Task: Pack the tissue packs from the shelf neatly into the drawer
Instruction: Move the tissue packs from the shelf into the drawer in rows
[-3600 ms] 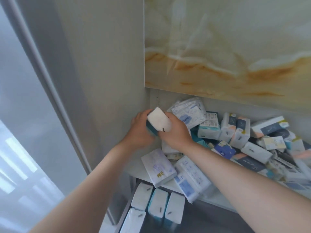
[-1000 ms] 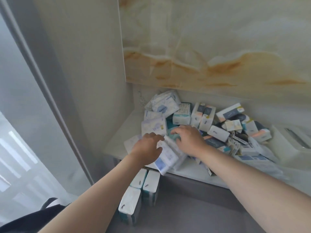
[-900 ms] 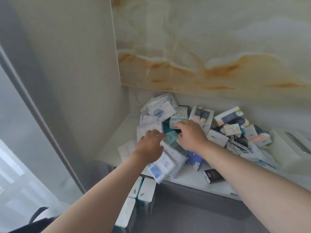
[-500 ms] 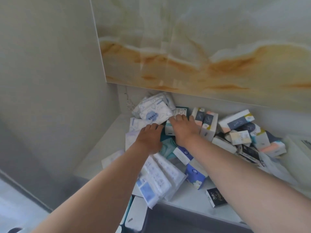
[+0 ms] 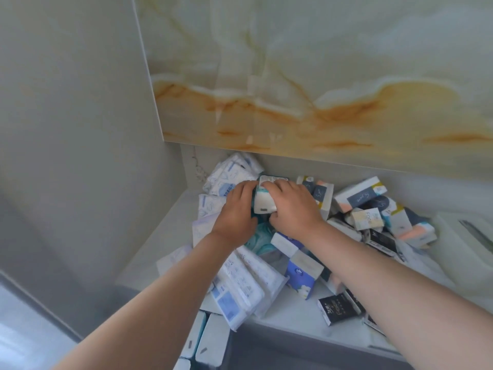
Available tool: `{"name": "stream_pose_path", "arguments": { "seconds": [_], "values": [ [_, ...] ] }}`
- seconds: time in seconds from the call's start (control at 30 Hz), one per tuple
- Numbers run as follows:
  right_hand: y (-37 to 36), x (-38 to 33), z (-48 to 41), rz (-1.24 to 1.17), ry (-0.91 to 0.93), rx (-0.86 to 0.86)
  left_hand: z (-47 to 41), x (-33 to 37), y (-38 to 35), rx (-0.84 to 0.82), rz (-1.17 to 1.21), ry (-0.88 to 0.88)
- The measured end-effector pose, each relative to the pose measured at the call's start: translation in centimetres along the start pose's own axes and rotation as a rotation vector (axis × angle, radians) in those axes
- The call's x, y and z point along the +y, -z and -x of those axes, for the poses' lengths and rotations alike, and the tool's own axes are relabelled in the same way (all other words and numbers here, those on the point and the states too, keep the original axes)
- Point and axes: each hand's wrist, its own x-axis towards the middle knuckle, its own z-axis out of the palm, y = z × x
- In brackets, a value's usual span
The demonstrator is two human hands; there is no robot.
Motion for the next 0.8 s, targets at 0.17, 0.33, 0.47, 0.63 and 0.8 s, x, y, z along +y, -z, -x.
{"name": "stream_pose_path", "arguments": {
  "seconds": [0.17, 0.33, 0.47, 0.63, 0.8],
  "values": [
    [4.4, -2.2, 3.5, -0.261, -0.071, 0.105, 1.9, 3.5, 3.0, 0.018, 0.145, -0.073],
    [7.8, -5.7, 7.4, -0.676, -0.254, 0.128, 6.6, 6.8, 6.3, 0.06, 0.256, -0.109],
    [8.5, -8.7, 10.5, -0.903, -0.376, -0.044, 11.6, 6.7, 7.5, 0.037, 0.157, -0.129],
    [7.9, -11.5, 13.2, -0.911, -0.238, -0.418, 17.9, 5.5, 9.5, -0.051, 0.036, 0.053],
    [7.6, -14.1, 15.3, -0.778, 0.026, -0.584, 21.3, 4.6, 11.9, -0.414, 0.132, 0.197]
  ]
}}
